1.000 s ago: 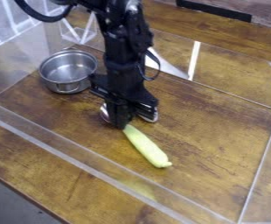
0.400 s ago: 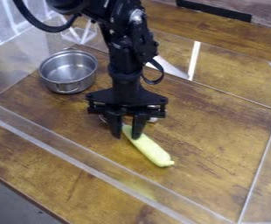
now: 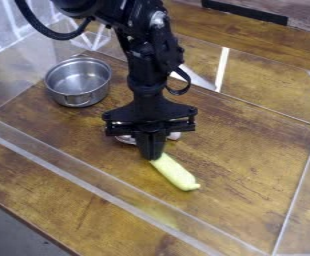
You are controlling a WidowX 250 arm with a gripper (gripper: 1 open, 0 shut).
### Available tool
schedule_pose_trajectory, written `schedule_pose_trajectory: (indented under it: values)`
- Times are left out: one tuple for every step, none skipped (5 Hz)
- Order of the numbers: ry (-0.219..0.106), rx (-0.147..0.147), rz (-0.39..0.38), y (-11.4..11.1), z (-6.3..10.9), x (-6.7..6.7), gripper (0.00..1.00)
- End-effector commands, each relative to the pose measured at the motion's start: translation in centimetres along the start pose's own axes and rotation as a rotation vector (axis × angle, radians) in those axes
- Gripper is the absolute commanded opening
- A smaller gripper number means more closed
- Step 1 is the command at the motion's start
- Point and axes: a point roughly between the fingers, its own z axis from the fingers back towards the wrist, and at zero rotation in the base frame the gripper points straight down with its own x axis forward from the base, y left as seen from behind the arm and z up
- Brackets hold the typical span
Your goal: Move the green spoon to the left
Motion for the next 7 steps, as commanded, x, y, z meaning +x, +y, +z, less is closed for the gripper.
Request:
schedule_pose_trajectory:
  values:
    - [0.068, 0.022, -0.028, -1.8, -1.2, -3.1, 0.00]
    - [0.085, 0.030, 0.008, -2.2, -1.4, -3.2, 0.00]
    - [0.104, 0.034, 0.048, -2.6, -1.5, -3.3, 0.00]
    - [0.124, 0.035, 0.085, -3.1, -1.5, -3.5, 0.00]
    - [0.144, 0.034, 0.087, -3.0, -1.5, -4.5, 0.00]
    - [0.163, 0.032, 0.088, -2.9, -1.3, -5.5, 0.00]
    - [0.180, 0.031, 0.093, -2.8, -1.2, -5.1, 0.00]
